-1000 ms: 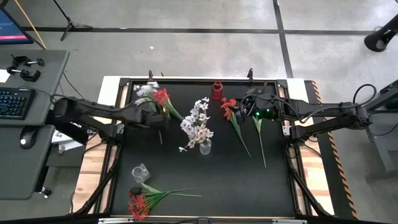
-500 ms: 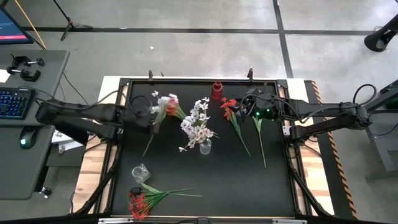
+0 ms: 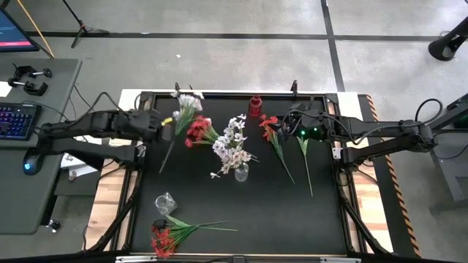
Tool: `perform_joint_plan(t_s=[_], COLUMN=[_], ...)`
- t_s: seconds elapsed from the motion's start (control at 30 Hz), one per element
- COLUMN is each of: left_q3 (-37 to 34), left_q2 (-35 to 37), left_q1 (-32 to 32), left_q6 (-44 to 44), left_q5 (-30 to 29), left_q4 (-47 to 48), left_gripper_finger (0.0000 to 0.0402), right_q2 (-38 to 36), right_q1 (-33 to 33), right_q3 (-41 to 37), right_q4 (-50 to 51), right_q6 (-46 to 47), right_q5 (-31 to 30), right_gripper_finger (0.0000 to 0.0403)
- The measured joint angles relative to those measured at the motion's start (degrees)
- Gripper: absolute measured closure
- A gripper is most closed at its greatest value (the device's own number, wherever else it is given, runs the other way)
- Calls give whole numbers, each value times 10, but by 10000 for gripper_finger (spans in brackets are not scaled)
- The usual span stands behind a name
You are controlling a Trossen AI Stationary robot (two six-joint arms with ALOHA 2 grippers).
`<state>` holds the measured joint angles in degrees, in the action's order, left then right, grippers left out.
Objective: Sort flowers into vase by color
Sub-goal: Put the white flowers into the right transparent vase
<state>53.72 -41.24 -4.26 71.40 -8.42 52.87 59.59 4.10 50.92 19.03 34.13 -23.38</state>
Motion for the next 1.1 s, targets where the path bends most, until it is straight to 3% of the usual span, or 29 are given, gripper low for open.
perform_joint_plan(t_s=[0.13,0.3,0.47,0.63,0.77,0.9,1.1], left_q3=[46,101,107,104,47,-58,-260], left_q2=[2,-1,2,-10,-11,-4,7], left_q1=[-24,-43,-36,-4,33,71,127], left_q6=[-35,-116,-266,-357,-391,-370,-364], left_q5=[-3,-51,-115,-181,-203,-226,-251], left_q4=[0,-7,-110,-187,-284,-405,-775], left_gripper_finger=[401,401,401,401,401,401,401], right_q2=[0,0,0,0,0,0,0], right_q1=[0,0,0,0,0,0,0], right_q3=[0,0,0,0,0,0,0], right_q4=[0,0,0,0,0,0,0], right_q6=[5,6,6,19,21,21,44], right_q5=[0,0,0,0,0,0,0], right_gripper_finger=[142,142,142,142,142,142,142])
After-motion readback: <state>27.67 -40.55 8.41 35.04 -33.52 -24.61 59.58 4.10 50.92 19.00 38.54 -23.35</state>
